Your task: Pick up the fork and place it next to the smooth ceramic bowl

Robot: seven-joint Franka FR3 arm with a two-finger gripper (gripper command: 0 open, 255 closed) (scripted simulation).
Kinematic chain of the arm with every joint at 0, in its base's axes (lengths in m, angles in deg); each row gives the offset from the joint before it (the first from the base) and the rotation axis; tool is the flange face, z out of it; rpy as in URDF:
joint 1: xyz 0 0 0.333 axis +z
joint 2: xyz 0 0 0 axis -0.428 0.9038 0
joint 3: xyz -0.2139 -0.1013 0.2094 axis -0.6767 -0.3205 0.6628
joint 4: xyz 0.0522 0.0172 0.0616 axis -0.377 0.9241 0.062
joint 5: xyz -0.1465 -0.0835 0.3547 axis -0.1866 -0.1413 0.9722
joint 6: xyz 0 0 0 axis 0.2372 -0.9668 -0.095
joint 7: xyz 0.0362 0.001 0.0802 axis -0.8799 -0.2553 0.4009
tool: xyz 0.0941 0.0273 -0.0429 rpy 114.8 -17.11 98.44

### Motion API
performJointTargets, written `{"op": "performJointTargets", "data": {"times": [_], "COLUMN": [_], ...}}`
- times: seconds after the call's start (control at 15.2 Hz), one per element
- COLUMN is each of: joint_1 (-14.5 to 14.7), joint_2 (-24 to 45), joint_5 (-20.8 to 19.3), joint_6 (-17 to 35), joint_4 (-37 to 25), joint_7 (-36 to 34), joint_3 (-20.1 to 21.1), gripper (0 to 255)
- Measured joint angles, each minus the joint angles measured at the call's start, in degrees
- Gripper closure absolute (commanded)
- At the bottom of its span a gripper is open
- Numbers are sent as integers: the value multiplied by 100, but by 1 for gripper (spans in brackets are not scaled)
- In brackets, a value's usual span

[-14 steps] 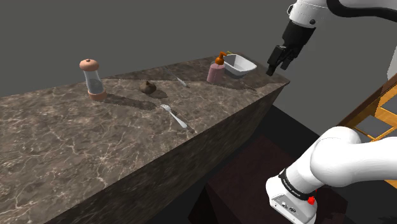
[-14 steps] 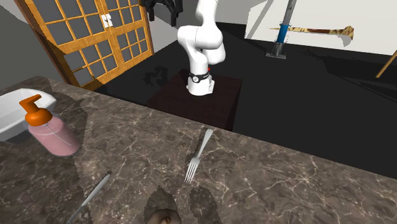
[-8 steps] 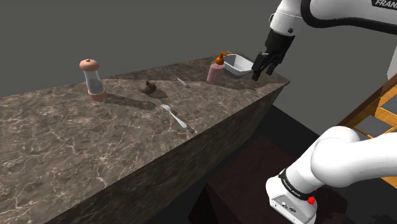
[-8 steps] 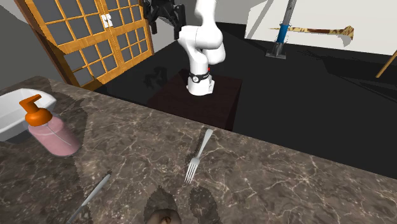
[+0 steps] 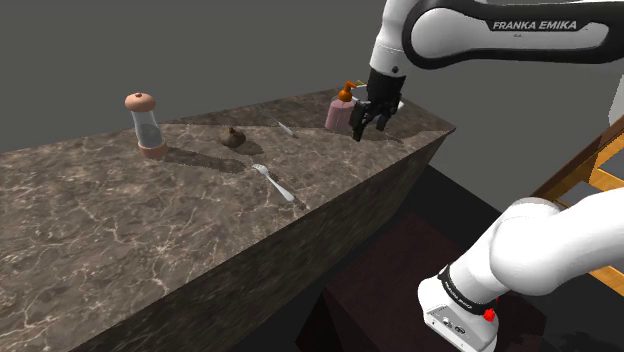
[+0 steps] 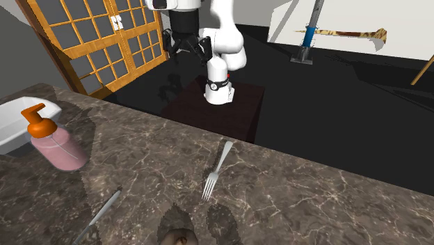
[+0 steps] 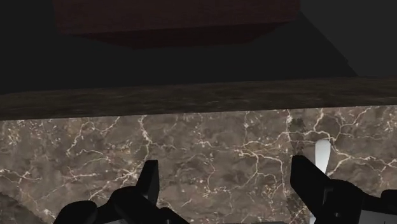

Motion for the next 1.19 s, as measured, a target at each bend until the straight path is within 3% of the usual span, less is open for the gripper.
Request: {"op": "performJointTargets", "data": {"times": [0.59, 1.19], "joint_1": [222, 490], "joint_2": [1728, 3713], "joint_5": [150, 54], "joint_6": [798, 1210], "joint_4": [-715, -2079], "joint_7": [-395, -763], "joint_3": [373, 622], "gripper": [0, 0]}}
